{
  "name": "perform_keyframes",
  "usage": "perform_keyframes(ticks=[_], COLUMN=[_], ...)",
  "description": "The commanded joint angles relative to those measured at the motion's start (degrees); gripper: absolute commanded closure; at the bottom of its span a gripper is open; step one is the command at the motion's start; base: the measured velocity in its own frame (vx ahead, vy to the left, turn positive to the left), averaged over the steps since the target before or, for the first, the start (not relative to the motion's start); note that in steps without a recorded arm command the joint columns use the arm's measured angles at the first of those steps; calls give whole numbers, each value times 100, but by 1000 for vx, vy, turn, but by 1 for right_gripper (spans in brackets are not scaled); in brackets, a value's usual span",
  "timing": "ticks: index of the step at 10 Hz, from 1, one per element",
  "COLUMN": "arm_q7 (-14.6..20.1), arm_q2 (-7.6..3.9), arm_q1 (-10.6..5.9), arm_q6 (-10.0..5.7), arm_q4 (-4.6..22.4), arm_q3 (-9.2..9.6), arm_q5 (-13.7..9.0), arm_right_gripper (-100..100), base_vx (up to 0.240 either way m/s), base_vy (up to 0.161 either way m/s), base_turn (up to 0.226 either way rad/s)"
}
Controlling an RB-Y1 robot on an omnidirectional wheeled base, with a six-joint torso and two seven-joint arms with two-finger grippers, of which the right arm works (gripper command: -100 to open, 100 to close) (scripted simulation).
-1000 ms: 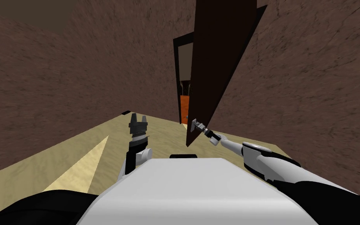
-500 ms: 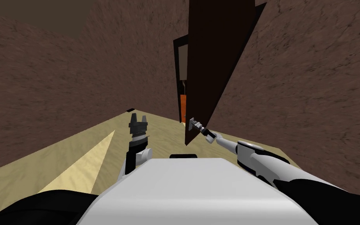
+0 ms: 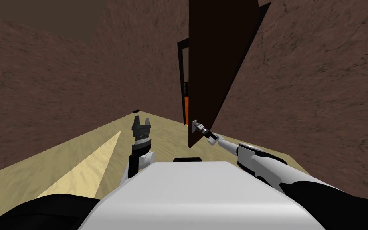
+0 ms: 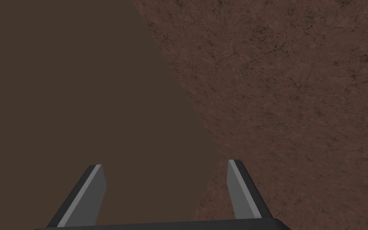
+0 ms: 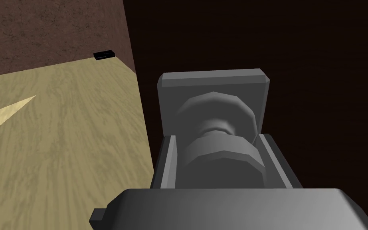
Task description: Pull the door open
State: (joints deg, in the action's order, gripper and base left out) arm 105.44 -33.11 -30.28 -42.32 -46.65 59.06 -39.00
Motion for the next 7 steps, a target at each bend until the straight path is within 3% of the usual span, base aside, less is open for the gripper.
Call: perform_keyframes(ticks=[1,2,3,4,7], arm_q7=[-72,-72,-126,-126,-217], arm_q2=[194,194,295,295,466], arm_q1=[-8,-8,-52,-52,-125], arm_q6=[71,71,159,159,307], arm_q4=[43,43,70,70,117], arm_q3=[6,6,-31,-31,-95], arm_q5=[13,13,3,3,-13], arm_right_gripper=[100,100,100,100,100], base_vx=[-61,-31,-65,-42,-40], base_vy=[-103,-63,-76,-81,-113], base_turn=[79,31,68,54,74])
